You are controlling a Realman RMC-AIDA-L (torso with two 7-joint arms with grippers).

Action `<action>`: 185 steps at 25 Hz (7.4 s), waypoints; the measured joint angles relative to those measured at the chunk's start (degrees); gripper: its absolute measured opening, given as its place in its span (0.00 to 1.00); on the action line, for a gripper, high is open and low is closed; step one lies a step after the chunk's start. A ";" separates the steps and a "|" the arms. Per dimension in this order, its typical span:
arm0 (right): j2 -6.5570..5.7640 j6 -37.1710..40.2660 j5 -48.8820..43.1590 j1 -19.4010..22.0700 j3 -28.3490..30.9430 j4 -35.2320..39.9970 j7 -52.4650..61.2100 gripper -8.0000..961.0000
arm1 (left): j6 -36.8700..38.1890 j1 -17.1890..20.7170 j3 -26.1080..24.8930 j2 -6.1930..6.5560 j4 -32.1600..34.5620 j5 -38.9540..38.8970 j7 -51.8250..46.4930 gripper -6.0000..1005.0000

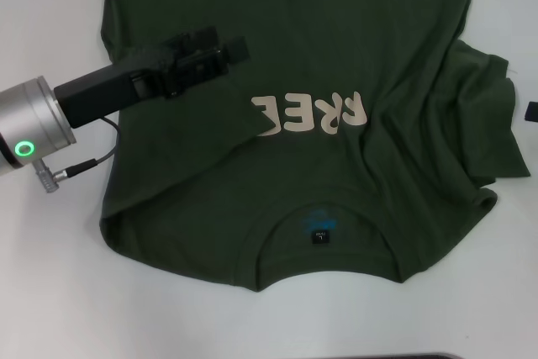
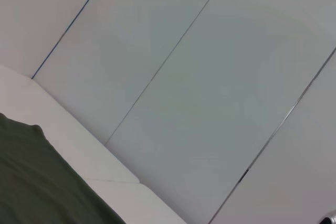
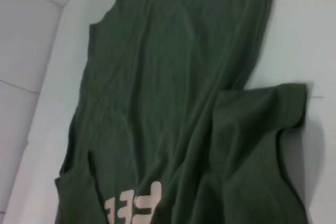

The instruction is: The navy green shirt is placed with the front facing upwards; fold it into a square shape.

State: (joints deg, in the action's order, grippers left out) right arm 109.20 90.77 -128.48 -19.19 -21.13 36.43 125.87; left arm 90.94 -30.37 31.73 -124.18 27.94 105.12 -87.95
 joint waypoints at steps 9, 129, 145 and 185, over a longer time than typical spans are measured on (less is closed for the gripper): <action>1.36 -6.21 0.10 -1.63 -0.12 0.11 -2.21 0.98 | 0.09 0.31 0.00 -0.06 -0.08 -0.51 0.35 0.89; 7.56 -22.10 10.35 -15.22 -15.97 -2.34 -7.04 0.03 | -0.66 0.84 -1.41 -0.01 -3.02 -3.35 0.50 0.89; 9.63 -26.11 12.43 -18.00 -16.20 -2.24 -10.44 0.40 | -0.78 1.45 -1.40 -0.02 -2.98 -3.34 0.64 0.89; 4.19 -3.35 2.79 -9.50 -16.36 3.56 5.42 0.54 | -0.26 1.66 -1.41 -0.10 -3.68 -3.43 1.17 0.89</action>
State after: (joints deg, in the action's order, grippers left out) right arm 113.39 87.42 -125.69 -28.68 -37.49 39.99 131.29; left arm 90.69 -28.71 30.32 -124.28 24.25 101.69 -86.78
